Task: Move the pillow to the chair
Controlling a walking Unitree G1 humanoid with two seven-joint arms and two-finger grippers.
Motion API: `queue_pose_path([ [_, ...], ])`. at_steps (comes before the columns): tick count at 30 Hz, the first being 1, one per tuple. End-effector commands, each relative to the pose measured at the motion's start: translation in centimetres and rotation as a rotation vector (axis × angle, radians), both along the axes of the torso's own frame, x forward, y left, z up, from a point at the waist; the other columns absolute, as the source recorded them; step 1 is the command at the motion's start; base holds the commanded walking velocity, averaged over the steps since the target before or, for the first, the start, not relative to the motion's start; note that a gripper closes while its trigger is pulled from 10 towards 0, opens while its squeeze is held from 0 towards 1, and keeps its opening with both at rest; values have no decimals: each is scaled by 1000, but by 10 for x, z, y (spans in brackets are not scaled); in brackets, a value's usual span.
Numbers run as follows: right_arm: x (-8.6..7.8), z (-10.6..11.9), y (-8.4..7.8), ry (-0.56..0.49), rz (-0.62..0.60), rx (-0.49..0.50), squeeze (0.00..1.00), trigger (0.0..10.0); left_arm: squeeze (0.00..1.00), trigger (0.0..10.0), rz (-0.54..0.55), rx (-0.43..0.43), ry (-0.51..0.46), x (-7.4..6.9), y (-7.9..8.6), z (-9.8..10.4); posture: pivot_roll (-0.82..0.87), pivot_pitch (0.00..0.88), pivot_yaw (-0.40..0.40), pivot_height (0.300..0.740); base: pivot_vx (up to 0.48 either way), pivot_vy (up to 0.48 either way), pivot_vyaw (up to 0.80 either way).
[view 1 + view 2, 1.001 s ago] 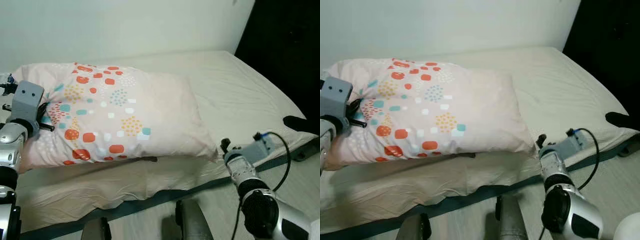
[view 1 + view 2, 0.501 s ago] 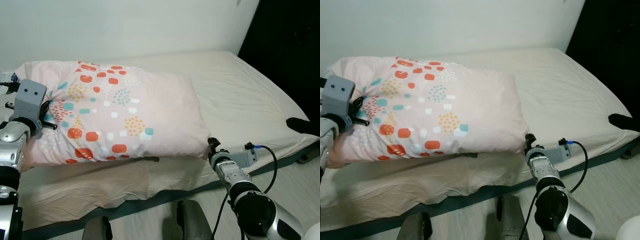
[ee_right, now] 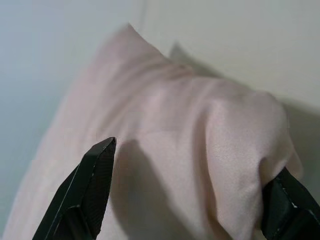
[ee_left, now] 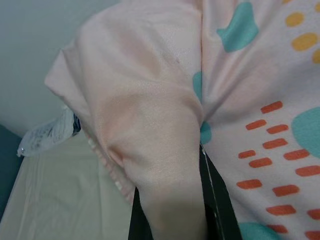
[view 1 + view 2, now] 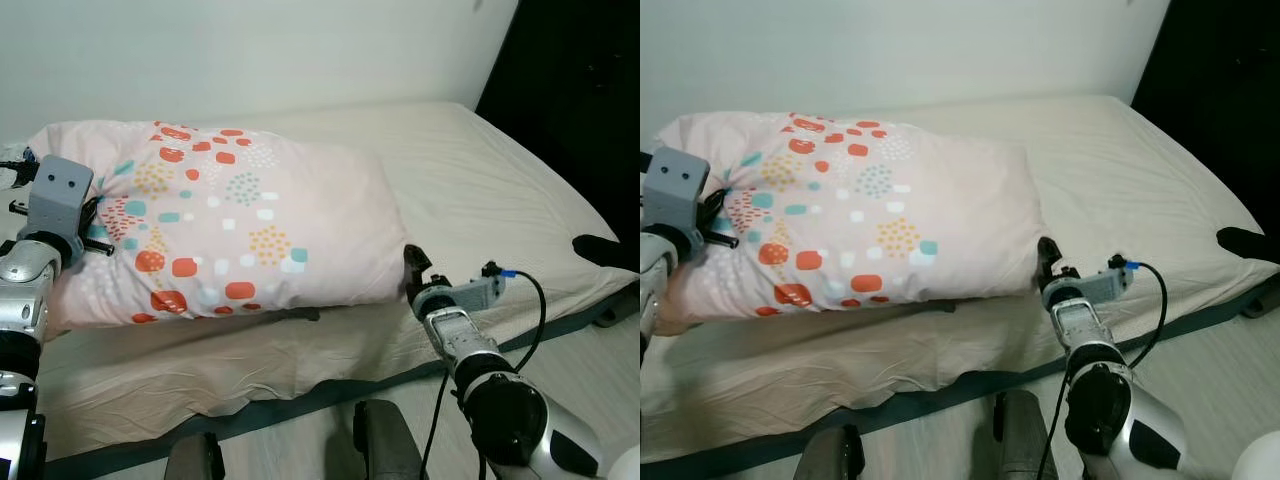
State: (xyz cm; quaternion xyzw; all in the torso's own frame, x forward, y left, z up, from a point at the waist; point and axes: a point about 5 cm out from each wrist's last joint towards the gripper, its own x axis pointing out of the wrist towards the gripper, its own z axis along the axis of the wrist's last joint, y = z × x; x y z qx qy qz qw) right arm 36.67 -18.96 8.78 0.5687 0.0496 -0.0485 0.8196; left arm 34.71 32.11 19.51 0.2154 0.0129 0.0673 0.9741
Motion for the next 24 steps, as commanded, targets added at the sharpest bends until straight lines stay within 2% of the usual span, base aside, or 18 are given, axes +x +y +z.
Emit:
queue_pose_path([
  [1, 9, 18, -2, -53, -2, -68, 0, 10000, 0, 0, 17, 7, -4, -2, 0, -2, 11, 67, -56, 577, 0, 0, 0],
  [3, 17, 36, -7, -98, -17, -169, 0, 10000, 0, 0, 9, 1, -4, -2, -3, -3, 8, 68, -57, 577, 0, 0, 0],
  [6, 17, 36, -7, -98, -17, -169, 0, 10000, 0, 0, 9, 1, -4, -2, -3, -3, 8, 68, -57, 577, 0, 0, 0],
  [7, 21, 46, -11, -117, -36, -205, 0, 10000, 0, 0, 5, -3, -2, -2, -5, -5, 5, 68, -59, 577, 0, 0, 0],
  [8, 21, 46, -11, -117, -36, -205, 0, 10000, 0, 0, 5, -3, -2, -2, -5, -5, 5, 68, -59, 577, 0, 0, 0],
  [10, 29, 68, -15, -113, -49, -436, 0, 10000, 0, 0, 0, -16, 7, -4, -9, -12, 0, 66, -61, 577, 0, 0, 0],
  [11, 29, 68, -15, -113, -49, -436, 0, 10000, 0, 0, 0, -16, 7, -4, -9, -12, 0, 66, -61, 577, 0, 0, 0],
  [12, 31, 74, -14, -113, -41, -521, 0, 10000, 0, 0, 0, -22, 11, -4, -11, -15, 0, 64, -63, 577, 0, 0, 0],
  [13, 33, 74, -11, -72, -2, -635, 0, 10000, 0, 0, 0, -28, 15, -5, -12, -17, 0, 63, -66, 577, 0, 0, 0],
  [14, 33, 74, -11, -72, -2, -635, 0, 10000, 0, 0, 0, -28, 15, -5, -12, -17, 0, 63, -66, 577, 0, 0, 0],
  [15, 33, 70, -7, -11, 45, -757, 0, 10000, 0, 0, 1, -32, 18, -5, -14, -19, 1, 61, -68, 577, 0, 0, 0],
  [16, 33, 70, -7, -11, 45, -757, 0, 10000, 0, 0, 1, -32, 18, -5, -14, -19, 1, 61, -68, 577, 0, 0, 0],
  [18, 31, 60, -1, 79, 119, -938, 0, 10000, 0, 0, 3, -38, 20, -5, -17, -21, 0, 61, -70, 577, 0, 0, 0],
  [19, 30, 57, 0, 96, 136, -983, 0, 10000, 0, 0, 5, -39, 21, -6, -17, -22, 1, 61, -71, 577, 0, 0, 0],
  [20, 30, 57, 0, 96, 136, -983, 0, 10000, 0, 0, 5, -39, 21, -6, -17, -22, 1, 61, -71, 577, 0, 0, 0],
  [21, 30, 56, 0, 102, 143, -1003, 0, 9059, 0, 0, 7, -40, 21, -6, -18, -22, 1, 61, -71, 577, 0, 0, 0],
  [22, 29, 53, 1, 109, 139, -968, 0, 0, 0, 0, 8, -40, 21, -5, -19, -22, 3, 59, -73, 577, 0, 0, 0],
  [24, 29, 53, 1, 109, 139, -968, 0, 0, 0, 0, 8, -40, 21, -5, -19, -22, 3, 59, -73, 577, 0, 0, 0],
])
